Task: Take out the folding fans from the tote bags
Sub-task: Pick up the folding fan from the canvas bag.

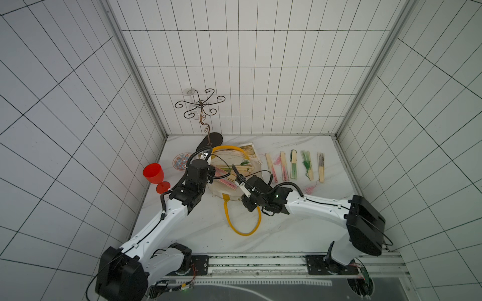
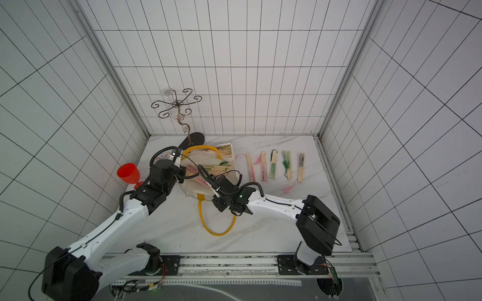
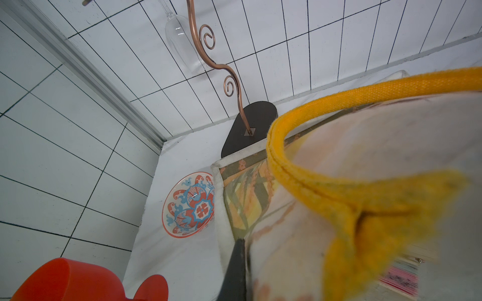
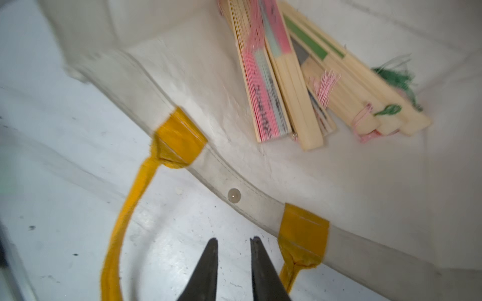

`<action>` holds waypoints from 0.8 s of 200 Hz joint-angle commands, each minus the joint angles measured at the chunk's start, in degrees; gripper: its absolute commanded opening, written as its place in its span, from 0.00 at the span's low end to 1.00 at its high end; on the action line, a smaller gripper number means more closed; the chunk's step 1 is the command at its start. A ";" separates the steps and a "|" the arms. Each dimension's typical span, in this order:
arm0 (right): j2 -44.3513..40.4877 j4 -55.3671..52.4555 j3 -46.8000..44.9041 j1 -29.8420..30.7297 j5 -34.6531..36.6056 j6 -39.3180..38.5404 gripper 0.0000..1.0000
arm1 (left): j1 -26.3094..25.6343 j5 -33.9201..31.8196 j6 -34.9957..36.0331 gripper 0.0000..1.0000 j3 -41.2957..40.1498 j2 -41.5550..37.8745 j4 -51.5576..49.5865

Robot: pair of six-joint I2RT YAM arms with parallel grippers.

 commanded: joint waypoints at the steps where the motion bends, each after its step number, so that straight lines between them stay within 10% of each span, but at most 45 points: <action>1: 3.38 2.09 4.55 -3.79 0.32 -0.74 0.23 | 0.12 0.69 -0.23 0.00 1.33 -1.21 2.26; 160: 18.64 12.39 14.12 -6.43 8.11 -9.41 0.50 | 0.31 3.48 0.08 0.00 0.80 -1.66 2.52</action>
